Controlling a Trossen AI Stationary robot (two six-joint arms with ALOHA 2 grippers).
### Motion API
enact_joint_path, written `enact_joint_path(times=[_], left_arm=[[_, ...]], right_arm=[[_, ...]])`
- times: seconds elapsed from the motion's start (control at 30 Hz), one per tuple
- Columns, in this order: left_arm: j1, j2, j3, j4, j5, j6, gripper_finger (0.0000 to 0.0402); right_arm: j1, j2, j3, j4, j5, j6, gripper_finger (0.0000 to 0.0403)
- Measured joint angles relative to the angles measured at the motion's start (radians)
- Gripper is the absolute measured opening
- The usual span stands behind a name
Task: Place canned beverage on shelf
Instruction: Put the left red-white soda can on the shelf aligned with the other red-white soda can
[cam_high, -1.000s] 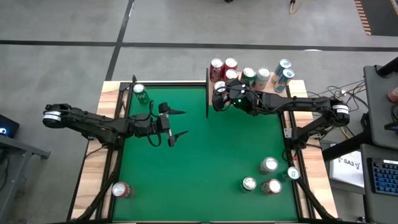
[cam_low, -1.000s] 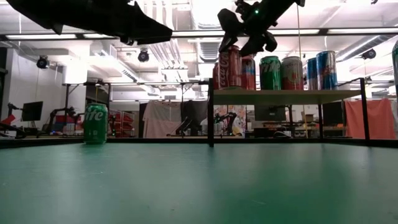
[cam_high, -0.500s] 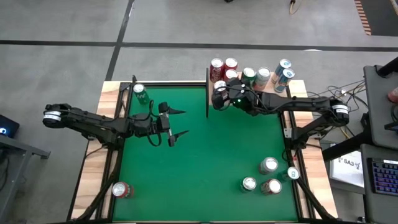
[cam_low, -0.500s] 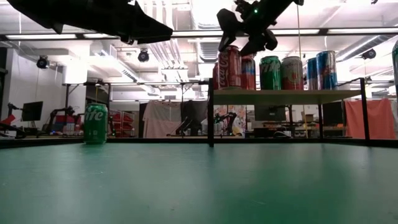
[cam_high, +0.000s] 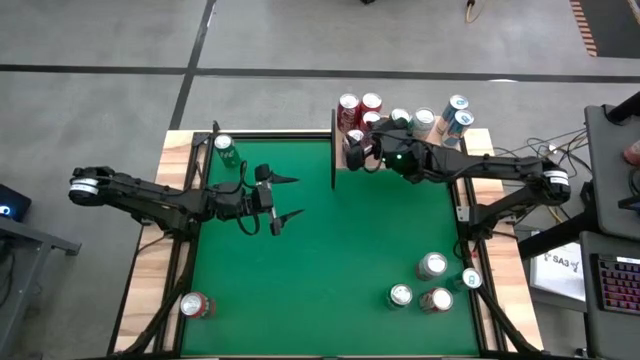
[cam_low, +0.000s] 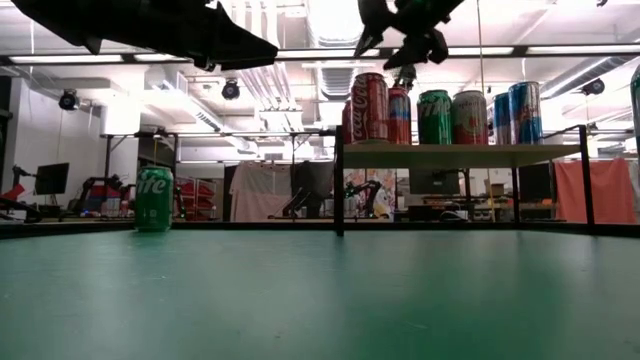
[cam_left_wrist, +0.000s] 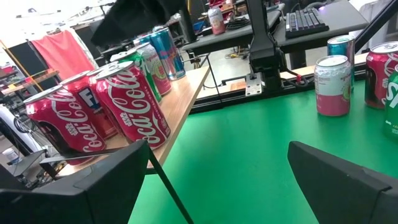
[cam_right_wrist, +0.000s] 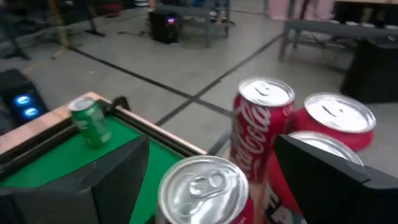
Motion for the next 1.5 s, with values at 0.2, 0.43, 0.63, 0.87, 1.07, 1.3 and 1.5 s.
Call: enact_joint_path(times=[0.2, 0.43, 0.63, 0.87, 1.07, 1.3, 1.5], left_arm=[[0.000, 0.000, 0.000, 0.000, 0.000, 0.000, 0.0368], [0.000, 0.000, 0.000, 0.000, 0.000, 0.003, 0.0368], [0.000, 0.000, 0.000, 0.001, 0.000, 0.006, 0.0368], [0.000, 0.000, 0.000, 0.001, 0.000, 0.015, 0.0368], [0.000, 0.000, 0.005, 0.002, 0.000, 0.016, 0.0368], [0.000, 0.001, 0.005, 0.003, 0.000, 0.018, 0.0368], [0.000, 0.001, 0.005, 0.003, 0.000, 0.018, 0.0368]], right_arm=[[0.008, -0.019, 0.083, -0.110, -0.201, -0.025, 0.0297], [0.016, 0.054, 0.306, -0.568, -0.266, 0.014, 0.0173], [0.008, 0.119, 0.410, -0.846, -0.242, 0.085, 0.0052], [-0.016, 0.157, 0.412, -0.848, -0.221, 0.071, 0.0013], [-0.049, 0.171, 0.412, -0.843, -0.218, 0.054, 0.0012], [-0.059, 0.177, 0.412, -0.790, -0.218, 0.016, 0.0012], [-0.064, 0.184, 0.412, -0.743, -0.220, -0.019, 0.0012]])
